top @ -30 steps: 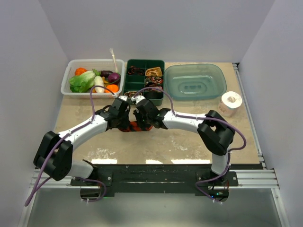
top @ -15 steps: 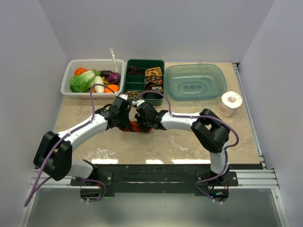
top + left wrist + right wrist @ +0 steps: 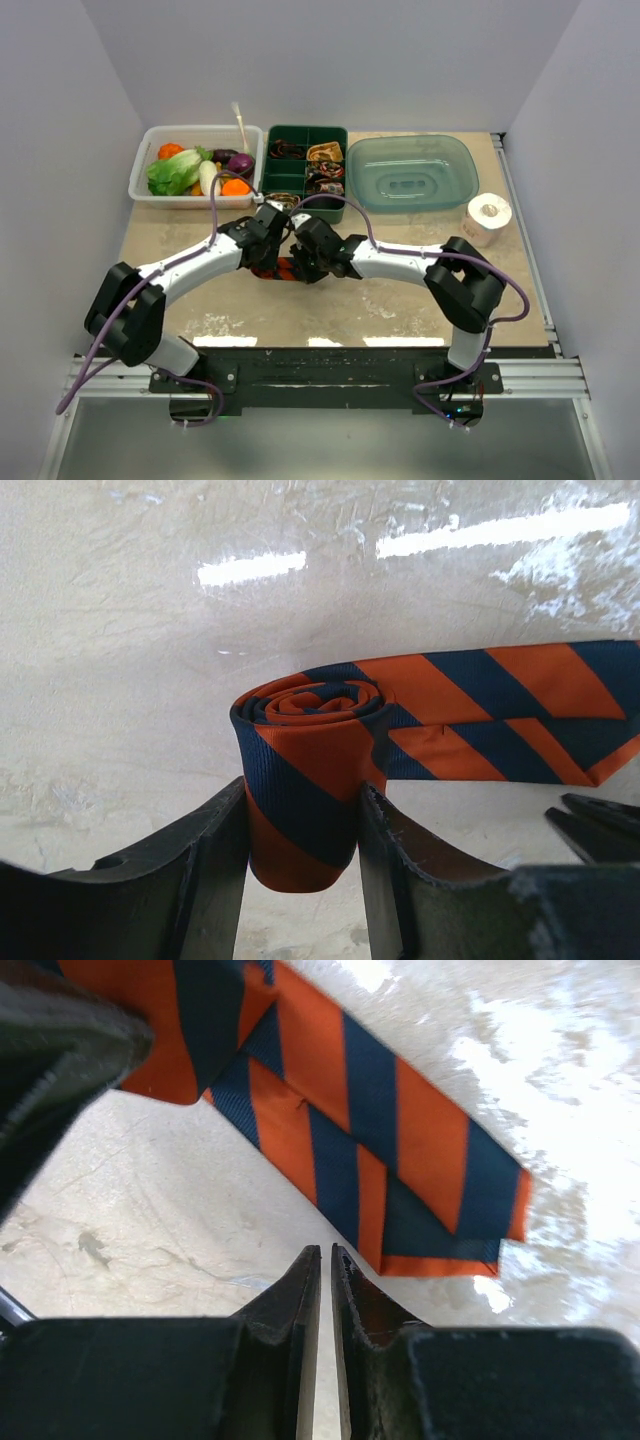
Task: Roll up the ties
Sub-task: Roll the tie at the center of the board.
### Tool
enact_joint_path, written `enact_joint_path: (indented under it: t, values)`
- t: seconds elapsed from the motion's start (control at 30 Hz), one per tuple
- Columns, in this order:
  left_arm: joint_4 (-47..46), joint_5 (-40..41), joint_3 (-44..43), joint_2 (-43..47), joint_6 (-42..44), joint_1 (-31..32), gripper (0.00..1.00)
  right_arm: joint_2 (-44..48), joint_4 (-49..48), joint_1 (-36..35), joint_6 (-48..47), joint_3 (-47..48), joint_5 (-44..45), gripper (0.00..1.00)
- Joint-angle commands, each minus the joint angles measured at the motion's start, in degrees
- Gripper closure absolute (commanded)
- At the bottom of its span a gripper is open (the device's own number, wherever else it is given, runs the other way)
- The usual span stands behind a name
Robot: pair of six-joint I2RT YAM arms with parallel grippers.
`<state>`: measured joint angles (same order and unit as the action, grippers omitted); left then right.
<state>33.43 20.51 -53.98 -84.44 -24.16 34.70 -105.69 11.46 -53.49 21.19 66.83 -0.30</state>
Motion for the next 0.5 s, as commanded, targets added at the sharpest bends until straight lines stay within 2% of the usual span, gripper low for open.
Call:
enact_joint_path:
  t: [0.0,0.17,0.47]
  values:
    - [2.42,3.91,-2.97,-1.16,1.31,1.6,0.52,4.61,0.58,1.02,0.52,1.82,4.69,0.86]
    - [5.15,7.43,-4.38,-3.53,0.17,3.18,0.52,7.07,-0.65,4.8,2.98,-1.69,4.78,0.85]
    - [15.17,19.29,-10.61,-11.09,-4.3,7.4,0.52,11.29,-1.62,11.04,3.59,-8.29,4.6,0.85]
